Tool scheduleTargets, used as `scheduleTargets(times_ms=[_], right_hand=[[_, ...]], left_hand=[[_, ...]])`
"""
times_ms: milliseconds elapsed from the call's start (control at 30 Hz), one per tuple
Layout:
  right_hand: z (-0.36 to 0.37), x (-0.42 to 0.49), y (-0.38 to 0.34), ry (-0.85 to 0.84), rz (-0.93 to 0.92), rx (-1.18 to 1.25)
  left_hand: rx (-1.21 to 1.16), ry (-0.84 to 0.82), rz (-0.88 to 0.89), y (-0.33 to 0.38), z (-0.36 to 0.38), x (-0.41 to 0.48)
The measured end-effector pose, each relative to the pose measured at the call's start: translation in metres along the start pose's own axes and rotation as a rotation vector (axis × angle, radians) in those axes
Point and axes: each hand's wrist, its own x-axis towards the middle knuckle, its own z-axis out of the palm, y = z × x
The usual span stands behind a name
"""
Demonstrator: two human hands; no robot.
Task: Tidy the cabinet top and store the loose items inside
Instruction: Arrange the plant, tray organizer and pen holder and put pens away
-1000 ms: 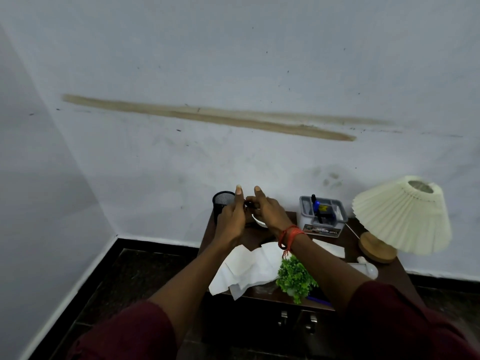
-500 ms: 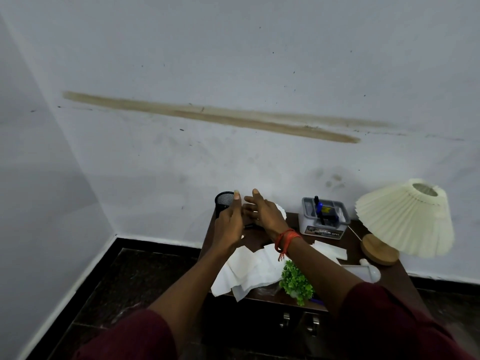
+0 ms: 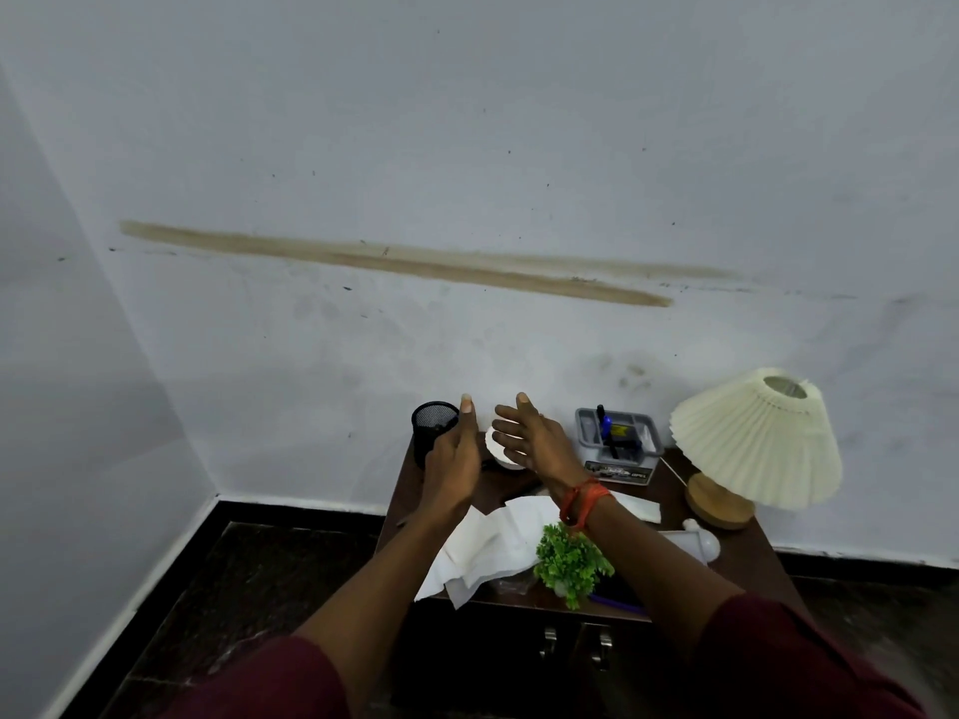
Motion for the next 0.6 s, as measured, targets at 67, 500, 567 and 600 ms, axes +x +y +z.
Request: scheduleTargets(times_ms=[67,500,567,600], right_hand=[[-0.014,-0.009,0.002,0.032,0.001,0.026],[-0.116,-0.075,0.063,0.306,0.150,0.108],[-0.119,-0.081,0.079,0.309,0.215,0.139],[-0.119,-0.083,0.085,0.304,0.250,0.162]], left_hand=[[-0.003,-0.010,0.001,-0.005,0.006,-0.006],[-0.085,-0.049,-0.205,-0.074,0.054,-0.049],[-0.074,-0.058,-0.230,-0.080,0.056,-0.058],[-0.068,-0.056,-0.239,-0.083,0.058,-0.062]])
